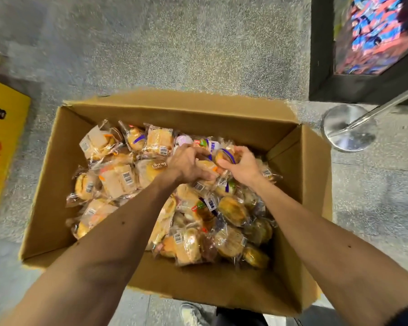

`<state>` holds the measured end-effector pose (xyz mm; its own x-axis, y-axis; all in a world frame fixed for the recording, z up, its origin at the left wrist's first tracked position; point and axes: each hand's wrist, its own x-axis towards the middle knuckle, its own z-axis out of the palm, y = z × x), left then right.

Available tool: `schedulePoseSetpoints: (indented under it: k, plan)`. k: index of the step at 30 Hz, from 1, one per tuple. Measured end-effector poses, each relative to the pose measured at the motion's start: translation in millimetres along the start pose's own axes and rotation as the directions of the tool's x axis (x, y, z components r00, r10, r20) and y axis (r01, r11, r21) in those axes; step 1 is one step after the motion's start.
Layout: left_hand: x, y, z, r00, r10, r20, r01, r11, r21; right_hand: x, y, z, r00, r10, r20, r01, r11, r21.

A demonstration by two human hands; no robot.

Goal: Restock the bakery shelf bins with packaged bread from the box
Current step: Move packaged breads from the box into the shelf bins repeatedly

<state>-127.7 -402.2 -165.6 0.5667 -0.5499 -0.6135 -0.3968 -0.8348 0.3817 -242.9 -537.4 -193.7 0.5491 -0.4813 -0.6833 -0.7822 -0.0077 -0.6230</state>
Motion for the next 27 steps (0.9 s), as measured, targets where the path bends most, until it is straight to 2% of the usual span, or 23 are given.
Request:
schedulePoseSetpoints:
  k: [3,7,9,11,14,17,18,20,23,27]
  plan:
    - [-7.7,-0.7,1.2,0.997,-0.029,-0.072,0.018,0.989,-0.146,-1.5,2.4,-2.6,0.999,-0.005,-0.039,0.005,1.000,0.018]
    - [-24.5,1.9,2.1,0.988,-0.048,-0.146,0.009,0.966,-0.259,-5.9,2.4,-8.7,0.999,0.034,-0.037,-0.029,0.990,0.137]
    - [-31.2,0.2,2.6,0.981,-0.035,-0.189,-0.021,0.958,-0.285,-5.2,4.1,-9.0,0.996,0.091,-0.025,-0.085,0.980,0.182]
    - [-36.2,-0.7,0.8,0.978,-0.068,-0.198,-0.015,0.920,-0.392,-7.7,3.8,-10.1,0.993,0.114,0.026,-0.117,0.965,0.233]
    - [-42.1,0.9,-7.8,0.990,-0.111,-0.089,0.043,0.834,-0.551,-16.0,-0.5,-8.8,0.987,0.099,0.124,-0.136,0.927,0.350]
    - [-46.4,-0.1,-16.6,0.980,-0.104,0.168,0.195,0.647,-0.737,-19.1,-2.2,-3.6,0.974,0.048,0.223,-0.143,0.889,0.434]
    - [-48.0,-1.7,-19.1,0.976,-0.086,0.199,0.207,0.640,-0.740,-20.8,-2.9,-2.7,0.966,0.037,0.255,-0.155,0.873,0.462]
    - [-48.3,-8.3,-23.2,0.988,-0.060,0.145,0.141,0.738,-0.660,-24.2,-5.1,-3.4,0.950,0.010,0.311,-0.160,0.872,0.462]
    - [-54.6,-21.0,-30.8,0.986,-0.002,0.167,0.124,0.682,-0.721,-31.1,-10.9,-3.5,0.935,-0.017,0.355,-0.168,0.859,0.483]
    - [-75.2,-30.4,-46.7,0.990,0.056,0.129,0.056,0.683,-0.729,-52.1,-27.7,0.1,0.926,-0.051,0.375,-0.138,0.878,0.459]
